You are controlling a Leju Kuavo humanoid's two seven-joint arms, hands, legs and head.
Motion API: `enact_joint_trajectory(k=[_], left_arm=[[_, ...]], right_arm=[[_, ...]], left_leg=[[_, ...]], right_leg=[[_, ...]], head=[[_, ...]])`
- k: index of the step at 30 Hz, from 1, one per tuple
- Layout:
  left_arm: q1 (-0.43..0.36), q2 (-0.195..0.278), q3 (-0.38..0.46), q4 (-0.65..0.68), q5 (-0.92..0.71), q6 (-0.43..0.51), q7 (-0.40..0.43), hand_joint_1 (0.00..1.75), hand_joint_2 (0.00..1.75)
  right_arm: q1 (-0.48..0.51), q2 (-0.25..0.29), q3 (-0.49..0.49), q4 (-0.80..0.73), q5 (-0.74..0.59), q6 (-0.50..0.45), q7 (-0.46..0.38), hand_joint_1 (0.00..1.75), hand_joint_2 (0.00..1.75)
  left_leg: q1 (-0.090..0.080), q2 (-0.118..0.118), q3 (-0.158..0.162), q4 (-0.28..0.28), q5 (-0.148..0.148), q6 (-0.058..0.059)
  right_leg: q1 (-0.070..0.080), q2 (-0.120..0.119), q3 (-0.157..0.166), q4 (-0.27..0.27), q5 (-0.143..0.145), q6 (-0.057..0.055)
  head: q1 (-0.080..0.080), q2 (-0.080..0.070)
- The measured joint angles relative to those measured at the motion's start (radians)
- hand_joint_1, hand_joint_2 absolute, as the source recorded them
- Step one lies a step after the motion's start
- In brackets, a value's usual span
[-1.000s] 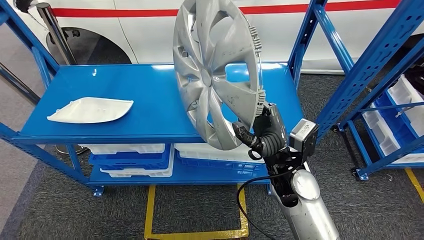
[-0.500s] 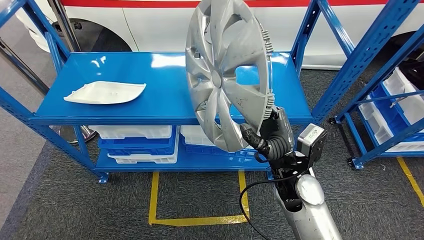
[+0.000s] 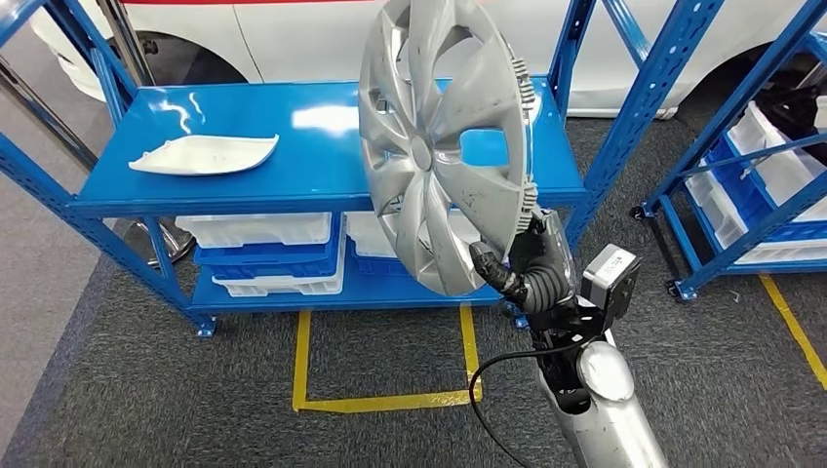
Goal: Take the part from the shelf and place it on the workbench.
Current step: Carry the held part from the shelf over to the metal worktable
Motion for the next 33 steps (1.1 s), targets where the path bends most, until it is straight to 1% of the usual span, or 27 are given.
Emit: enact_joint_trajectory(k=[1,2,4,5,6,7,9,10,11,12,13,14,16,17,19,20,21,22,24,25,26,27,28,29,30,31,33], left_arm=[[0.0,0.0,0.0,0.0,-0.001,0.0,0.003,0.0,1.75],[0.001,-0.001,0.0,0.0,-0.001,0.0,0.006,0.0,1.75],[0.003,-0.001,0.0,0.002,-0.002,-0.001,0.015,0.0,1.75],[0.004,-0.002,0.001,0.002,-0.002,-0.001,0.02,0.0,1.75],[0.004,-0.002,0.001,0.003,-0.003,-0.002,0.025,0.0,1.75],[0.005,-0.002,0.001,0.003,-0.004,-0.002,0.028,0.0,1.75],[0.006,-0.003,0.002,0.003,-0.007,-0.003,0.032,0.0,1.75],[0.006,-0.003,0.002,0.003,-0.007,-0.003,0.033,0.0,1.75],[0.007,-0.003,0.002,0.003,-0.008,-0.003,0.033,0.0,1.75],[0.007,-0.003,0.002,0.003,-0.008,-0.003,0.033,0.0,1.75],[0.007,-0.004,0.002,0.003,-0.008,-0.003,0.034,0.0,1.75],[0.008,-0.004,0.002,0.003,-0.009,-0.003,0.034,0.0,1.75],[0.008,-0.006,0.002,0.003,-0.009,-0.003,0.034,0.0,1.75],[0.009,-0.007,0.002,0.003,-0.009,-0.003,0.034,0.0,1.75],[0.009,-0.007,0.002,0.004,-0.009,-0.003,0.035,0.0,1.75],[0.009,-0.007,0.002,0.004,-0.009,-0.003,0.035,0.0,1.75],[0.009,-0.007,0.002,0.004,-0.009,-0.003,0.035,0.0,1.75],[0.009,-0.008,0.002,0.004,-0.009,-0.004,0.035,0.0,1.75],[0.011,-0.008,0.002,0.004,-0.012,-0.008,0.03,0.0,1.75],[0.012,-0.009,0.002,0.004,-0.015,-0.012,0.027,0.0,1.75],[0.012,-0.009,0.002,0.004,-0.017,-0.015,0.024,0.0,1.75],[0.012,-0.01,0.002,0.004,-0.02,-0.017,0.023,0.0,1.75],[0.012,-0.01,0.002,0.004,-0.02,-0.018,0.025,0.0,1.75],[0.012,-0.009,0.002,0.004,-0.021,-0.018,0.026,0.0,1.75],[0.012,-0.009,0.002,0.004,-0.022,-0.018,0.028,0.0,1.75],[0.013,-0.009,0.002,0.004,-0.024,-0.019,0.029,0.0,1.75],[0.013,-0.01,0.002,0.004,-0.028,-0.02,0.03,0.0,1.75]], right_arm=[[0.001,0.0,-0.002,0.0,0.001,-0.001,-0.001,1.75,1.75],[0.001,0.0,-0.004,0.001,0.002,-0.001,-0.002,1.75,1.75],[0.002,0.0,-0.006,0.003,0.003,-0.002,-0.005,1.75,1.75],[0.004,0.0,-0.008,0.005,0.002,-0.002,-0.008,1.75,1.75],[0.005,0.0,-0.009,0.007,0.002,-0.002,-0.011,1.75,1.75],[0.008,0.0,-0.011,0.01,0.001,-0.001,-0.015,1.75,1.75],[0.017,0.0,-0.013,0.018,0.0,0.002,-0.022,1.75,1.75],[0.021,0.0,-0.014,0.022,0.0,0.003,-0.025,1.75,1.75],[0.024,0.0,-0.014,0.027,0.0,0.004,-0.027,1.75,1.75],[0.026,0.0,-0.014,0.031,0.0,0.004,-0.028,1.75,1.75],[0.027,0.0,-0.015,0.034,0.0,0.004,-0.028,1.75,1.75],[0.027,0.0,-0.016,0.036,0.0,0.004,-0.029,1.75,1.75],[0.027,0.001,-0.018,0.039,0.001,0.004,-0.029,1.75,1.75],[0.027,0.001,-0.019,0.039,0.001,0.004,-0.03,1.75,1.75],[0.027,0.001,-0.02,0.04,0.001,0.004,-0.031,1.75,1.75],[0.027,0.001,-0.02,0.04,0.001,0.004,-0.032,1.75,1.75],[0.027,0.002,-0.02,0.041,0.001,0.004,-0.032,1.75,1.75],[0.027,0.004,-0.02,0.041,0.001,0.004,-0.032,1.75,1.75],[0.028,0.006,-0.02,0.042,-0.001,0.007,-0.031,1.75,1.75],[0.029,0.007,-0.021,0.043,-0.004,0.01,-0.029,1.75,1.75],[0.03,0.007,-0.021,0.045,-0.007,0.015,-0.027,1.75,1.75],[0.031,0.007,-0.022,0.048,-0.01,0.02,-0.024,1.75,1.75],[0.032,0.007,-0.022,0.051,-0.012,0.024,-0.022,1.75,1.75],[0.034,0.007,-0.022,0.053,-0.013,0.028,-0.02,1.75,1.75],[0.034,0.007,-0.022,0.055,-0.013,0.03,-0.018,1.75,1.75],[0.033,0.007,-0.022,0.056,-0.014,0.032,-0.018,1.75,1.75],[0.032,0.006,-0.023,0.056,-0.015,0.034,-0.017,1.75,1.75]], left_leg=[[-0.002,-0.003,0.034,-0.055,-0.012,0.003],[-0.005,-0.006,0.053,-0.09,-0.026,0.008],[-0.007,-0.007,0.053,-0.103,-0.018,0.022],[-0.006,-0.004,0.047,-0.106,-0.01,0.029],[-0.005,0.0,0.04,-0.109,-0.002,0.039],[-0.004,0.004,0.031,-0.11,0.008,0.05],[-0.01,0.008,0.009,-0.108,0.025,0.063],[-0.013,0.01,-0.004,-0.105,0.033,0.066],[-0.015,0.011,-0.017,-0.102,0.041,0.066],[-0.018,0.011,-0.03,-0.098,0.048,0.066],[-0.019,0.012,-0.042,-0.094,0.054,0.065],[-0.02,0.012,-0.052,-0.09,0.059,0.063],[-0.023,0.012,-0.066,-0.085,0.069,0.056],[-0.023,0.013,-0.07,-0.086,0.076,0.051],[-0.021,0.013,-0.075,-0.089,0.088,0.038],[-0.02,0.012,-0.079,-0.087,0.084,0.033],[-0.02,0.011,-0.086,-0.073,0.067,0.028],[-0.019,0.01,-0.099,-0.041,0.036,0.023],[-0.015,0.009,-0.135,0.07,-0.044,0.015],[-0.013,0.009,-0.151,0.13,-0.07,0.011],[-0.01,0.009,-0.156,0.168,-0.075,0.008],[-0.008,0.009,-0.146,0.176,-0.06,0.005],[-0.006,0.007,-0.117,0.144,-0.033,0.004],[-0.003,-0.002,-0.075,0.083,-0.007,0.005],[-0.001,-0.02,-0.03,0.016,0.006,0.006],[0.0,-0.037,0.006,-0.042,0.009,0.008],[-0.002,-0.054,0.033,-0.093,-0.004,0.013]], right_leg=[[0.0,0.001,-0.008,0.002,0.009,0.007],[0.0,0.001,-0.011,0.001,0.018,0.013],[0.0,0.002,-0.015,-0.004,0.035,0.023],[-0.001,0.002,-0.02,0.0,0.029,0.028],[-0.002,0.002,-0.028,0.017,0.007,0.031],[-0.002,0.001,-0.041,0.055,-0.034,0.033],[-0.003,-0.002,-0.069,0.178,-0.13,0.035],[-0.003,-0.002,-0.079,0.238,-0.158,0.035],[-0.003,-0.002,-0.076,0.273,-0.162,0.035],[-0.003,-0.002,-0.058,0.277,-0.147,0.033],[-0.002,-0.002,-0.023,0.243,-0.121,0.029],[0.0,-0.002,0.023,0.184,-0.103,0.022],[0.007,-0.003,0.107,0.058,-0.102,0.01],[0.011,-0.004,0.128,0.021,-0.109,0.007],[0.013,-0.005,0.135,-0.007,-0.108,0.002],[0.011,-0.006,0.133,-0.013,-0.101,-0.001],[0.008,-0.008,0.13,-0.02,-0.094,-0.007],[0.005,-0.01,0.125,-0.025,-0.087,-0.012],[0.004,-0.008,0.109,-0.026,-0.074,-0.018],[0.004,-0.006,0.1,-0.025,-0.067,-0.017],[0.004,-0.002,0.091,-0.023,-0.061,-0.016],[0.003,0.002,0.081,-0.02,-0.055,-0.014],[0.002,0.009,0.073,-0.017,-0.05,-0.011],[0.001,0.017,0.066,-0.013,-0.046,-0.007],[0.0,0.025,0.058,-0.009,-0.042,-0.002],[-0.001,0.033,0.051,-0.005,-0.038,0.004],[-0.002,0.047,0.039,-0.002,-0.026,0.017]], head=[[0.0,0.0],[0.0,0.0],[0.001,0.0],[0.001,0.0],[0.002,0.0],[0.002,0.0],[0.002,0.0],[0.002,0.0],[0.002,0.0],[0.002,0.0],[0.002,0.0],[0.002,0.0],[0.002,0.0],[0.001,0.0],[0.002,0.0],[0.001,0.0],[0.001,0.0],[0.001,0.0],[0.001,0.0],[0.001,0.0],[0.001,0.0],[0.001,0.0],[0.001,0.0],[0.001,0.0],[0.001,0.0],[0.001,0.0],[0.001,0.0]])
